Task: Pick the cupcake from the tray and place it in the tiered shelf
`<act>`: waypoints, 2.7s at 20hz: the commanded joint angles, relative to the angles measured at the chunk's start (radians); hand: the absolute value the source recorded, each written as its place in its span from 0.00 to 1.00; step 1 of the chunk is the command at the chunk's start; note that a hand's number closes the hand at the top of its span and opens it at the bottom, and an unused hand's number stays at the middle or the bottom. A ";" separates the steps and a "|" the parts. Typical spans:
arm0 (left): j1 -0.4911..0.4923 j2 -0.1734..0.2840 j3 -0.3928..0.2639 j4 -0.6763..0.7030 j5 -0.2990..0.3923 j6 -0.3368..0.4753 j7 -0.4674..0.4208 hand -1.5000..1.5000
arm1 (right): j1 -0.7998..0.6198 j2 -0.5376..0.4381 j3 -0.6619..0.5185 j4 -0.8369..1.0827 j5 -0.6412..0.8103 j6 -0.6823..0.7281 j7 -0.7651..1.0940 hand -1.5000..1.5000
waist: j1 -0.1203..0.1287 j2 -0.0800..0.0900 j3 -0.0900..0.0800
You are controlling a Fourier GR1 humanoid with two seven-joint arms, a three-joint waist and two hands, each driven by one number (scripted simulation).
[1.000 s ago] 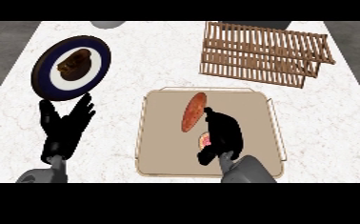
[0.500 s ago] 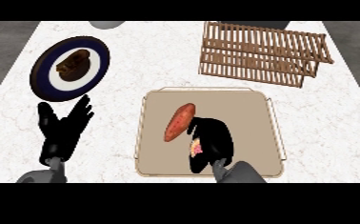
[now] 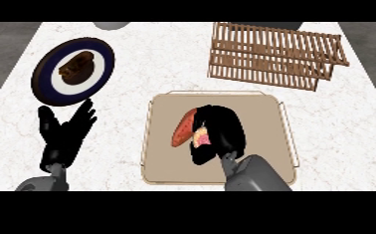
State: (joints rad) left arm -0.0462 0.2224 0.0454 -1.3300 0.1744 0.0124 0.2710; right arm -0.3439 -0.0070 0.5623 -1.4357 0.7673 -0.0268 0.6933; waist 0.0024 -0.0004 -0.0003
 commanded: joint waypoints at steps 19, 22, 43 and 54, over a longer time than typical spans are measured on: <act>0.004 -0.003 0.014 0.018 -0.016 -0.020 -0.019 0.50 | -0.520 -0.057 -0.431 -0.599 0.073 0.446 0.477 1.00 | -0.005 -0.003 -0.001; 0.008 -0.021 -0.001 -0.034 -0.023 0.009 0.021 0.50 | -0.602 -0.093 -0.551 -0.490 0.033 0.433 0.438 1.00 | 0.001 -0.002 0.000; -0.020 -0.028 0.016 -0.003 -0.044 -0.002 0.030 0.50 | -0.841 -0.364 -0.751 0.182 -0.041 0.366 0.005 1.00 | 0.010 0.003 0.000; 0.007 -0.040 0.021 0.030 -0.055 -0.031 -0.045 0.50 | -0.866 -0.407 -0.746 0.476 0.034 0.180 -0.214 1.00 | 0.015 0.006 -0.001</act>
State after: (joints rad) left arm -0.0462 0.1831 0.0558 -1.3599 0.1254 0.0020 0.2936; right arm -1.1768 -0.4016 -0.1896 -1.0700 0.7687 0.2198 0.5420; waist 0.0156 0.0043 -0.0002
